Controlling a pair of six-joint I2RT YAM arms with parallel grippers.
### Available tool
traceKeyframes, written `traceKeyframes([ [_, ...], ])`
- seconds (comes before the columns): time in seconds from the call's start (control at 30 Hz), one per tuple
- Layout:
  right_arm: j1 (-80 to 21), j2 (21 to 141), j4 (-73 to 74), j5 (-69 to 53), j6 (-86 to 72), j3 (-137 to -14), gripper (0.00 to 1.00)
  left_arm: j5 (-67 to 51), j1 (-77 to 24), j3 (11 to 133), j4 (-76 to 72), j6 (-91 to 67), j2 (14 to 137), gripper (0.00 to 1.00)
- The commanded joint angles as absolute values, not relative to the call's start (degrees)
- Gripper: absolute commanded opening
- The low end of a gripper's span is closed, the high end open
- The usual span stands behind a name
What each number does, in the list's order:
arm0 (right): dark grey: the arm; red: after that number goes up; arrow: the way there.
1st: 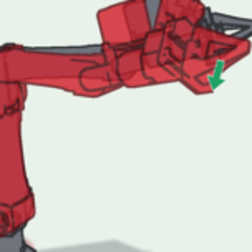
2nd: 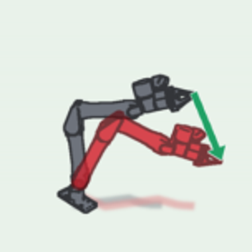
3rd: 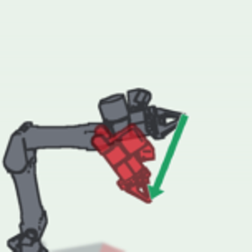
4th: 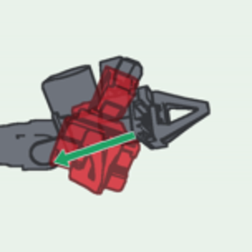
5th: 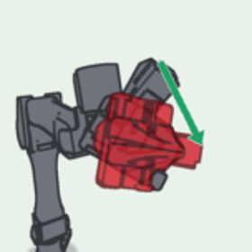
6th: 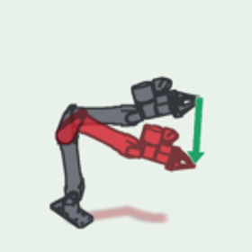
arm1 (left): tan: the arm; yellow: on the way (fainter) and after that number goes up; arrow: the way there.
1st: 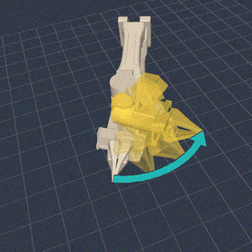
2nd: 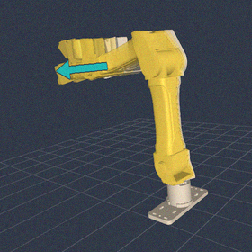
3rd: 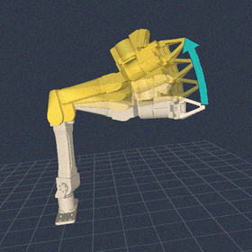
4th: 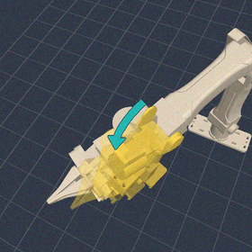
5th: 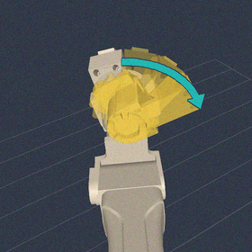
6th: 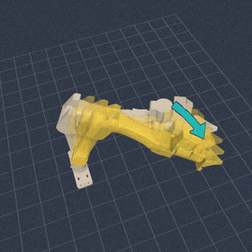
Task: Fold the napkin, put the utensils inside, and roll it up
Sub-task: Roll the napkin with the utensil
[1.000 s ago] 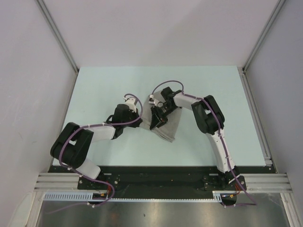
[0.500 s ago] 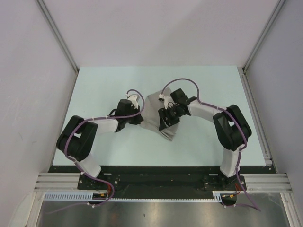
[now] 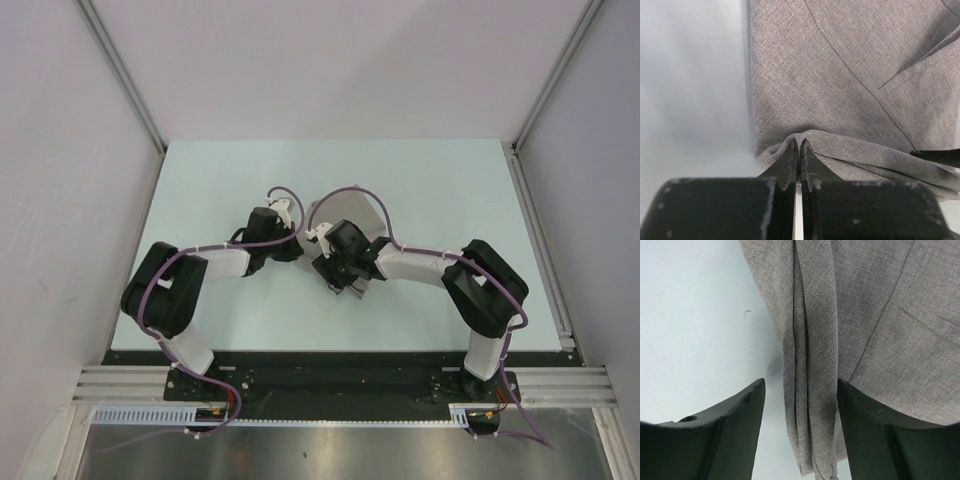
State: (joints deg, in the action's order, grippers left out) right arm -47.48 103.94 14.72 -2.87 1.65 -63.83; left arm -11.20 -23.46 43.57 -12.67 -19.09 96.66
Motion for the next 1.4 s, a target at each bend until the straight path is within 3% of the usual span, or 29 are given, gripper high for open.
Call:
traceKeyframes([
  [0.0, -48.7, 103.6, 14.1, 6.2, 3.3, -63.2, 0.57, -11.8, -22.9, 43.9, -10.2, -19.4, 97.5, 0.00],
  [0.17, -48.4, 105.5, 17.0, 0.5, 4.2, -64.3, 0.21, -12.8, -22.9, 43.4, -11.3, -19.8, 96.0, 0.00],
  [0.27, -47.1, 105.5, 20.4, -7.6, 4.6, -65.8, 0.00, -13.2, -22.3, 43.4, -11.2, -20.1, 94.9, 0.06],
  [0.33, -46.0, 106.2, 22.3, -15.2, 4.5, -67.8, 0.00, -13.4, -22.0, 43.3, -11.0, -20.4, 93.6, 0.14],
  [0.4, -43.9, 107.4, 25.2, -23.8, 3.9, -70.0, 0.00, -13.3, -21.4, 43.2, -10.5, -20.8, 92.4, 0.30],
  [0.43, -43.2, 107.9, 26.4, -26.4, 3.7, -70.8, 0.00, -13.1, -21.3, 43.1, -10.5, -20.9, 90.7, 0.43],
  [0.53, -41.3, 109.6, 29.7, -34.7, 3.5, -73.1, 0.00, -12.5, -20.7, 41.8, -11.0, -21.2, 87.1, 0.65],
  [0.63, -39.2, 111.4, 31.9, -41.1, 3.2, -75.0, 0.00, -12.0, -20.4, 40.0, -12.0, -21.1, 84.9, 0.76],
  [1.1, -30.8, 122.4, 31.6, -54.2, 2.2, -76.9, 0.00, -15.4, -20.2, 35.9, -17.7, -19.3, 86.4, 0.79],
  [1.37, -29.4, 125.2, 32.0, -55.1, 2.3, -77.7, 0.00, -15.7, -20.1, 37.4, -20.5, -18.1, 91.4, 0.74],
])
